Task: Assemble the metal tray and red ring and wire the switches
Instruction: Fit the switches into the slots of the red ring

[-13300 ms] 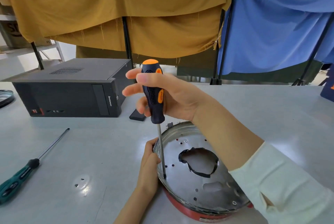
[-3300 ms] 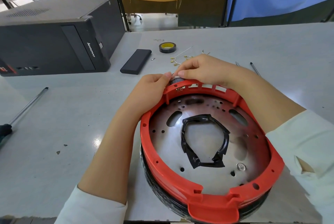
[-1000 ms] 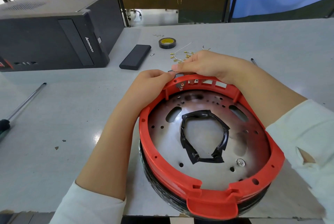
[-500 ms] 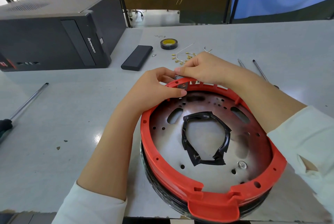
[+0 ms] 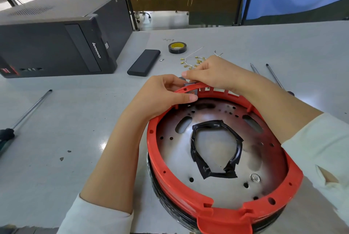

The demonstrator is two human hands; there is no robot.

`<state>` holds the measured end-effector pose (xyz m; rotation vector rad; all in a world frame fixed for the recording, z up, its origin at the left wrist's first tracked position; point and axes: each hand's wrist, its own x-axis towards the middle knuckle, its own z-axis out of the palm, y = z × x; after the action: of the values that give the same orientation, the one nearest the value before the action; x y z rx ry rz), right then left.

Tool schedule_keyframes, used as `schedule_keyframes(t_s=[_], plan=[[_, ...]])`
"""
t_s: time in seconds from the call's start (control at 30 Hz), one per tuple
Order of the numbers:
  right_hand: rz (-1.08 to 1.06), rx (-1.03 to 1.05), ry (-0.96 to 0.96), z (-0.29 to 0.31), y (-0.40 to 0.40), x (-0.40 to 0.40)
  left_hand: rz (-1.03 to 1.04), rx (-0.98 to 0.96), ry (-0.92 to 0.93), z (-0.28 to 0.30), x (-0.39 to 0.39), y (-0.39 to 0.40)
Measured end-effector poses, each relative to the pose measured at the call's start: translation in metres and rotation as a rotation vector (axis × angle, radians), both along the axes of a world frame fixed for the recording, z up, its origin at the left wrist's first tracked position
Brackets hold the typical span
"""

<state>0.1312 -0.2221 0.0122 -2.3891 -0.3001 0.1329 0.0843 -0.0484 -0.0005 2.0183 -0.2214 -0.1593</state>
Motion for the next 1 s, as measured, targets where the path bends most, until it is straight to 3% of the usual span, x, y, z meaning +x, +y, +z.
schedule_keyframes(t_s=[0.53, 0.7, 0.77, 0.93, 1.0], plan=[[-0.033, -0.049, 0.042, 0.006, 0.004, -0.002, 0.020, 0.051, -0.021, -0.001, 0.000, 0.000], [-0.242, 0.272, 0.148, 0.022, -0.020, 0.007, -0.031, 0.109, 0.026, 0.004, 0.000, 0.001], [-0.264, 0.185, 0.137, 0.028, -0.036, 0.017, -0.079, 0.151, 0.048, 0.010, 0.004, 0.003], [-0.108, -0.330, 0.106, 0.015, -0.043, 0.028, -0.113, 0.234, -0.015, 0.016, 0.009, -0.009], [-0.047, -0.401, 0.115, 0.008, -0.037, 0.029, -0.107, 0.257, -0.056, 0.011, 0.008, -0.016]])
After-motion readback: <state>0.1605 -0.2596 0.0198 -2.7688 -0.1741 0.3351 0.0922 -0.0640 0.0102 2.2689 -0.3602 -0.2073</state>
